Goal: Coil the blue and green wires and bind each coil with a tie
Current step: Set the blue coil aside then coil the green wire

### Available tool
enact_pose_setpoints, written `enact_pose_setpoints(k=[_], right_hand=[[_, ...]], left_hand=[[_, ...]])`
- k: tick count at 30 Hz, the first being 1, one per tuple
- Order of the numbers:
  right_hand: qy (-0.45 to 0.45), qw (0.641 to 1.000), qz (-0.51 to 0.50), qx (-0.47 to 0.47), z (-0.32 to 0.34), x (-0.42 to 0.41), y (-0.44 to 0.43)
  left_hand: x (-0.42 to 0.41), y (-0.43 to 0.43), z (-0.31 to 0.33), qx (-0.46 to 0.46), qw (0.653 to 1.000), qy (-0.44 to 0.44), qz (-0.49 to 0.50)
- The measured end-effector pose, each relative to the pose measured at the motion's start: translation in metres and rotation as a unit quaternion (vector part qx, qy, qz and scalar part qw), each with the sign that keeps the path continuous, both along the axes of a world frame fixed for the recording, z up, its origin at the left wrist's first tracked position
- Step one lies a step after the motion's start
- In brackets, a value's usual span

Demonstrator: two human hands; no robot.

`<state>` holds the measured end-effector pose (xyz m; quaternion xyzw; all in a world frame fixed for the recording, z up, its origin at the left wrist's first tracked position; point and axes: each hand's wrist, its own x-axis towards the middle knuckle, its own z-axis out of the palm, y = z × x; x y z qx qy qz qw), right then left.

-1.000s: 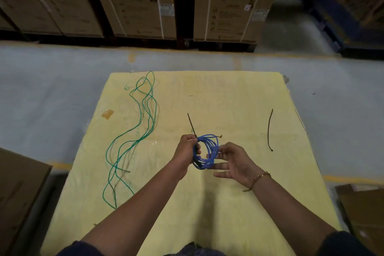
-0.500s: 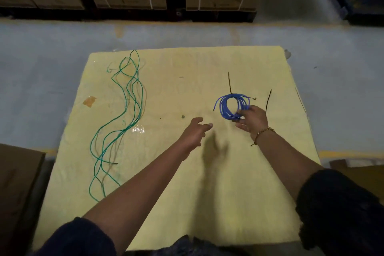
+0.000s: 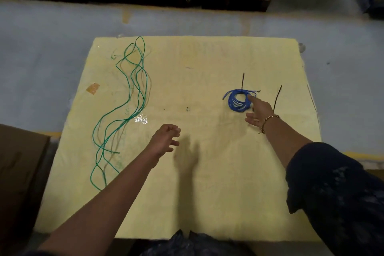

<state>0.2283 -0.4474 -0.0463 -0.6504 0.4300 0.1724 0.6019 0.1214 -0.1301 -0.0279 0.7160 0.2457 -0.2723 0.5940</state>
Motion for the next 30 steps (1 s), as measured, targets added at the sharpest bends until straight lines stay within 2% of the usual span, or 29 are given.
enact_pose_setpoints(k=[4,7,10,12,15,18,21,25,27,30], right_hand=[[-0.021,0.998,0.026,-0.053,0.002,-0.012,-0.001],[-0.062,0.983,0.071,-0.155,0.0,-0.024,0.006],[-0.128,0.922,0.204,-0.302,-0.001,-0.037,0.022],[-0.168,0.885,0.283,-0.329,0.0,-0.044,0.042],[-0.208,0.842,0.384,-0.318,-0.001,-0.051,0.087],[-0.234,0.784,0.494,-0.294,0.002,-0.064,0.144],[-0.247,0.719,0.596,-0.259,0.001,-0.082,0.203],[-0.247,0.645,0.69,-0.217,-0.009,-0.112,0.272],[-0.247,0.626,0.71,-0.207,-0.016,-0.124,0.298],[-0.259,0.619,0.711,-0.209,-0.022,-0.136,0.327]], left_hand=[[0.006,0.002,-0.002,-0.004,1.0,-0.012,-0.002],[0.009,0.002,-0.003,0.005,1.0,-0.025,-0.007],[0.01,0.007,-0.004,0.042,0.997,-0.056,-0.017],[0.006,0.016,-0.003,0.081,0.993,-0.087,-0.022],[-0.007,0.042,-0.003,0.139,0.984,-0.109,-0.017],[-0.031,0.082,-0.008,0.172,0.979,-0.112,0.015],[-0.067,0.131,-0.018,0.194,0.971,-0.101,0.1],[-0.121,0.185,-0.032,0.229,0.944,-0.083,0.223],[-0.141,0.201,-0.038,0.234,0.939,-0.073,0.242],[-0.158,0.215,-0.049,0.227,0.94,-0.053,0.251]])
